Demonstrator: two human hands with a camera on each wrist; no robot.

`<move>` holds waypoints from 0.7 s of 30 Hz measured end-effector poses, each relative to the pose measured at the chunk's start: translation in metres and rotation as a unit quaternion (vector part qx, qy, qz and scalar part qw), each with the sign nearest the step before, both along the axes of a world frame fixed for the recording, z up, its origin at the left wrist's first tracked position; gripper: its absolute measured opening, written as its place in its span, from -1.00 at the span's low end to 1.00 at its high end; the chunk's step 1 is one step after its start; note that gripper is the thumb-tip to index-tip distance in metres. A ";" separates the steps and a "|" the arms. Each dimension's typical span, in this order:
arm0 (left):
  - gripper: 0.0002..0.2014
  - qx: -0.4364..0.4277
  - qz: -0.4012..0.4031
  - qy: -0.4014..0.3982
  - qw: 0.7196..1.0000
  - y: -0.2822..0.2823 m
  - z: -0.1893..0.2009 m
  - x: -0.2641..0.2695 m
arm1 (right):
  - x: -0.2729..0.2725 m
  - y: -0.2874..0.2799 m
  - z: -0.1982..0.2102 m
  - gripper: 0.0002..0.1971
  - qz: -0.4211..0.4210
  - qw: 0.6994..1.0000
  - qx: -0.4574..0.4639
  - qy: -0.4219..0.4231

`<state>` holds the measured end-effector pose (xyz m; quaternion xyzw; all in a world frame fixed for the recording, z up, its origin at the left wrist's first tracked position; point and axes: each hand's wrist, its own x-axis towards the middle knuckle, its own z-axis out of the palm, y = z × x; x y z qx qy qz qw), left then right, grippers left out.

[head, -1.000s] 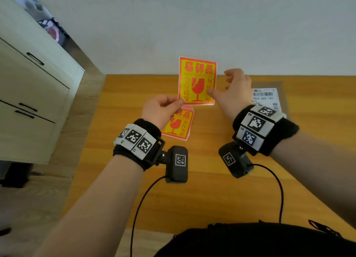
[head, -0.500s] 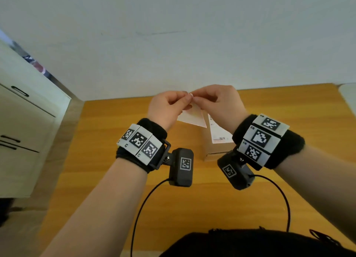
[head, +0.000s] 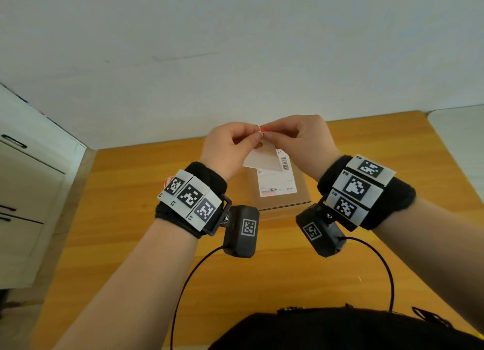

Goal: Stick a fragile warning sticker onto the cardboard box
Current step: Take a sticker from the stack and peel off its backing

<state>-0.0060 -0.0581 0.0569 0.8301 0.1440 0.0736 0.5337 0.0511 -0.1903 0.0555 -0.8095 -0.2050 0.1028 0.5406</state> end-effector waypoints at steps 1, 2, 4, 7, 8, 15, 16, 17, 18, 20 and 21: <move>-0.81 0.005 -0.002 -0.001 1.000 -0.002 0.001 0.000 | 0.000 -0.002 0.000 -0.79 0.000 1.000 -0.002 0.000; -0.81 0.009 -0.003 -0.001 1.000 -0.004 0.001 0.000 | 0.000 -0.004 0.000 -0.78 0.001 1.000 -0.003 0.000; -0.82 0.015 -0.004 -0.002 1.000 -0.006 0.002 0.000 | 0.000 -0.006 0.001 -0.78 0.002 1.000 -0.002 0.002; -0.81 0.019 -0.005 -0.003 1.000 -0.009 0.002 0.000 | -0.001 -0.009 0.000 -0.78 0.005 1.000 0.002 0.004; -0.81 0.021 -0.006 -0.002 1.000 -0.010 0.002 0.000 | -0.001 -0.009 0.000 -0.78 0.005 1.000 0.002 0.005; -0.82 0.031 -0.002 -0.002 1.000 -0.013 0.000 -0.002 | -0.003 -0.012 -0.002 -0.78 0.006 1.000 0.005 0.014; -0.82 0.031 -0.002 -0.001 1.000 -0.013 0.000 -0.002 | -0.004 -0.012 -0.002 -0.78 0.007 1.000 0.004 0.015; -0.82 0.032 -0.002 0.000 0.999 -0.013 0.000 -0.003 | -0.004 -0.012 -0.002 -0.78 0.007 1.000 0.003 0.015; -0.82 0.032 -0.003 0.001 0.999 -0.013 0.000 -0.003 | -0.004 -0.012 -0.002 -0.78 0.008 1.000 0.002 0.015; -0.82 0.031 -0.004 0.003 0.999 -0.014 0.000 -0.003 | -0.005 -0.012 -0.002 -0.78 0.006 1.000 0.004 0.017; -0.82 0.032 -0.004 0.005 0.999 -0.014 0.000 -0.004 | -0.005 -0.012 -0.002 -0.78 0.005 1.000 0.005 0.017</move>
